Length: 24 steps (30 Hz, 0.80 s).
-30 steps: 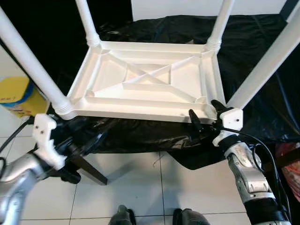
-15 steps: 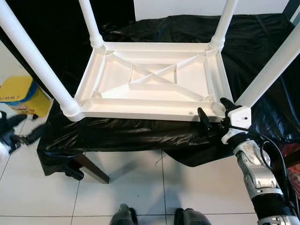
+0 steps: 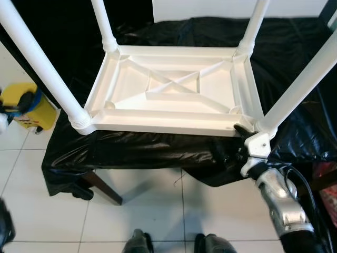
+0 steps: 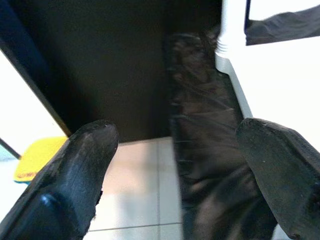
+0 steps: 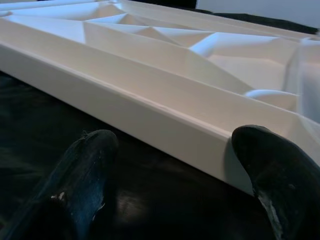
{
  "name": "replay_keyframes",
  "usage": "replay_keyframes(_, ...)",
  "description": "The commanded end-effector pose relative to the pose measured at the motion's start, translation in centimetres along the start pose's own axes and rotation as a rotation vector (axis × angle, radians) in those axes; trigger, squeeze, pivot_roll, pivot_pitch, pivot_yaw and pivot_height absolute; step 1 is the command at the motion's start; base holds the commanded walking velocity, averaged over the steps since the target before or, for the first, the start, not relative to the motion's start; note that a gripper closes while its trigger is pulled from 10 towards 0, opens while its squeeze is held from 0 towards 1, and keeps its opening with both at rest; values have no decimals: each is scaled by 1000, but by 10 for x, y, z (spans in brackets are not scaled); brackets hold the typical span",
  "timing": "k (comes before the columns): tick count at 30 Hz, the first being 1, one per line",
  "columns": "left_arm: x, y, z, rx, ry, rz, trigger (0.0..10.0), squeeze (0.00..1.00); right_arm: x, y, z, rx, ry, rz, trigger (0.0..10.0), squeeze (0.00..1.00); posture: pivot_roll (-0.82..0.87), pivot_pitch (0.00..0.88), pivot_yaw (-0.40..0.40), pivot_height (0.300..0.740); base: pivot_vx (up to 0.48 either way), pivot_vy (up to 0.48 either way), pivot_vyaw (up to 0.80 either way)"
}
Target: Building children table
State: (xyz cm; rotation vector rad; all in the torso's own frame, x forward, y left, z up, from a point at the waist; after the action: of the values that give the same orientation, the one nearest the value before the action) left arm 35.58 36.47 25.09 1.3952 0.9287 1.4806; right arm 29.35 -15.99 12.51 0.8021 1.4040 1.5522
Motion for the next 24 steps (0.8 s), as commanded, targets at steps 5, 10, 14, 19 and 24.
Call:
replay_keyframes(5, -7, 6, 14, -43, 56, -117, 10000, 0, 10, -4, -6, 24, 26, 28, 10000, 0, -35, 178, 19, 740, 0, 0, 0)
replay_keyframes(10, -29, 24, 30, -144, -45, -164, 10000, 0, 14, -6, -11, 44, 27, 42, 10000, 0, -46, 182, 19, 740, 0, 0, 0)
replay_keyframes(14, -44, 40, 39, -238, -131, -238, 10000, 0, 20, -14, -18, 96, 21, 59, 10000, 0, -61, 191, 7, 740, 0, 0, 0)
replay_keyframes(19, -48, 46, 40, -283, -177, -288, 10000, 0, 22, -16, -19, 122, 7, 57, 10000, 0, -69, 195, 3, 740, 0, 0, 0)
replay_keyframes(24, -52, 57, 40, -374, -263, -393, 10000, 0, 22, -14, -16, 117, -20, 50, 10000, 0, -71, 196, 5, 740, 0, 0, 0)
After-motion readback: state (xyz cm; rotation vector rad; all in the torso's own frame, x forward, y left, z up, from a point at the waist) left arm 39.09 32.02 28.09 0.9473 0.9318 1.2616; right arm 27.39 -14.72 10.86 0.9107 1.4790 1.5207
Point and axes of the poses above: a point about 5 cm out from each wrist's last joint towards the gripper, its own z axis pointing out of the wrist towards the gripper, its own y axis along the axis of the wrist's last joint, x = y × z, the point moved 2 cm from there along z, pointing out of the wrist towards the gripper, and after that the axes turned 7 degrees about z, right-handed, at the moved point
